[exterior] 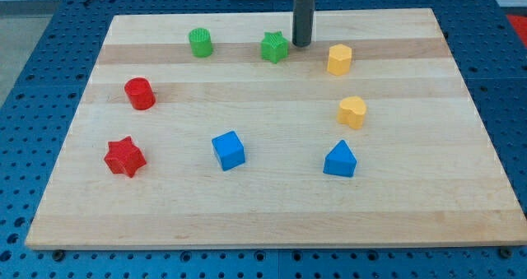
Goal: Move the green star slightly down and left
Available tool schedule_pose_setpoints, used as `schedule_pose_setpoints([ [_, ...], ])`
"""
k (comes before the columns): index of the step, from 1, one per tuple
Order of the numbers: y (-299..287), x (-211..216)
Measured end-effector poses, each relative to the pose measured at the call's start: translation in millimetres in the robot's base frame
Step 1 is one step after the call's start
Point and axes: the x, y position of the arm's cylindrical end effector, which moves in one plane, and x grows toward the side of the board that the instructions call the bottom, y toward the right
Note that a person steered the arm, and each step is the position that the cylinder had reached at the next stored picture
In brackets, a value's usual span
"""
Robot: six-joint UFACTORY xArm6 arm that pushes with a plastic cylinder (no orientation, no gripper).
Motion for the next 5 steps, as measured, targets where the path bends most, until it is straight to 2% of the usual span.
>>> schedule_pose_setpoints([
  [2, -78, 20],
  [3, -92, 25],
  [5, -43, 31],
])
